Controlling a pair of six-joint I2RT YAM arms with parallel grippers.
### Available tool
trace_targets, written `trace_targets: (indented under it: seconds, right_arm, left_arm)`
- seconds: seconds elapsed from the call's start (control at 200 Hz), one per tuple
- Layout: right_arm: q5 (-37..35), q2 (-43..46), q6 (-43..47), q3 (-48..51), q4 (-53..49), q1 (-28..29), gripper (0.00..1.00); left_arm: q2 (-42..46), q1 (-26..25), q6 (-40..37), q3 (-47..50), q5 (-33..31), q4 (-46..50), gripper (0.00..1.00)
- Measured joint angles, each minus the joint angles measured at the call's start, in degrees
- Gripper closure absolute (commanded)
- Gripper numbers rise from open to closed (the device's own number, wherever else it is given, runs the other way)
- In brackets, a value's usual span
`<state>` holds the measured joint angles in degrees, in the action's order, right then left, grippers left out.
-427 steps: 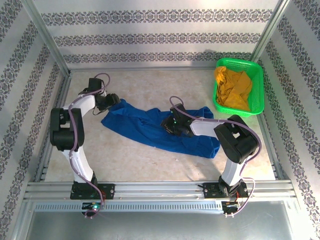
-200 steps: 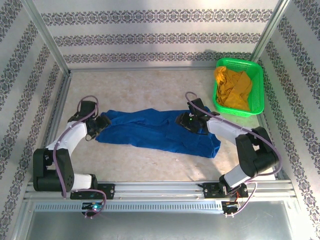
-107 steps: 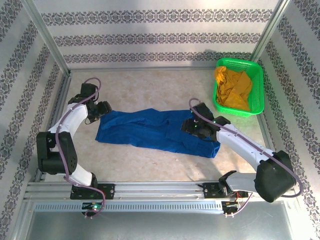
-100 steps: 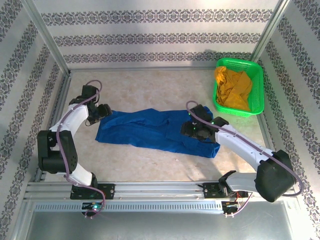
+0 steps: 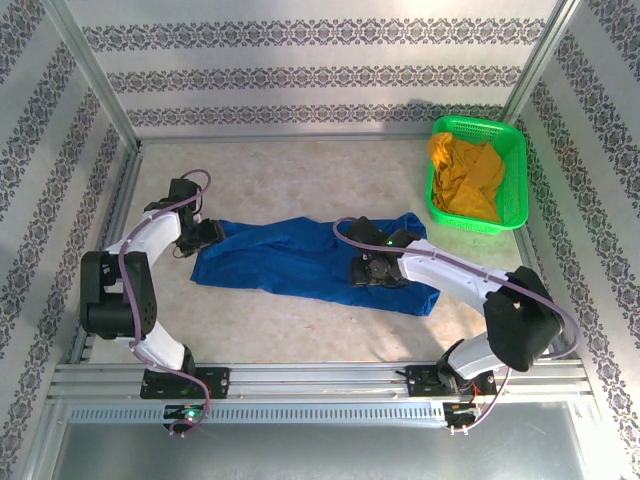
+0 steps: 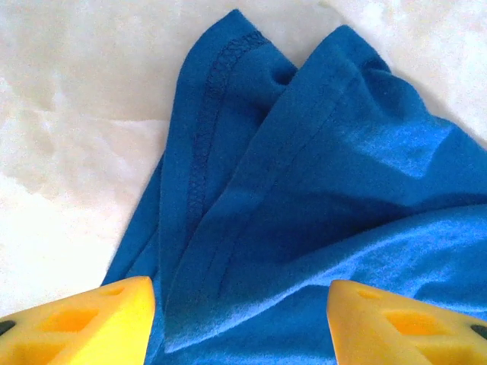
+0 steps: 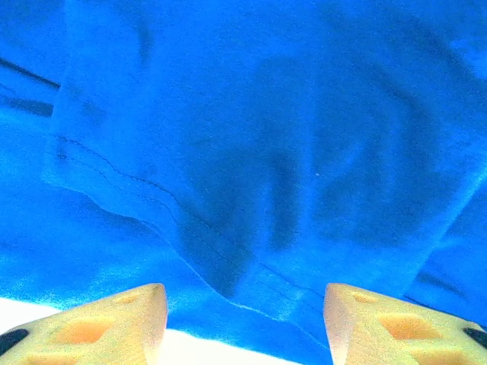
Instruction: Fold the inside-out t-shirt
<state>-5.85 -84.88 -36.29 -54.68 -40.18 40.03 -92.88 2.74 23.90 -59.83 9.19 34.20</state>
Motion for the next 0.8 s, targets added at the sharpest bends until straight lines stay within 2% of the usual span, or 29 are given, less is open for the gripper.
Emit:
trace_targets:
  seconds: [0.125,0.24,0.57,0.729,0.799]
  right_arm:
    - [-0.35,-0.46,0.35,-0.07,0.09,-0.02,0.42]
    - [-0.35,0.02,0.24,0.74,0.76,-0.2,0.42]
    - [1.64,1.75,-3.19,7.08,4.92,-4.7,0.43]
    - [2.8,1.75,-4.35,8.74,7.28,-6.19,0.43]
    - [3.3,1.75,-4.52,9.25,7.98,-6.56,0.43]
  left_arm:
    - [-0.63,0.0,-0.24,0.0,0.5,-0.59,0.5]
    - [-0.81,0.0,-0.35,-0.09,1.18,-1.33,0.51]
    - [-2.05,0.0,0.76,0.0,2.95,-2.12,0.37]
    - [-2.08,0.0,2.29,0.59,2.99,-2.1,0.37]
    - [-2.29,0.0,2.93,0.74,2.99,-2.1,0.4]
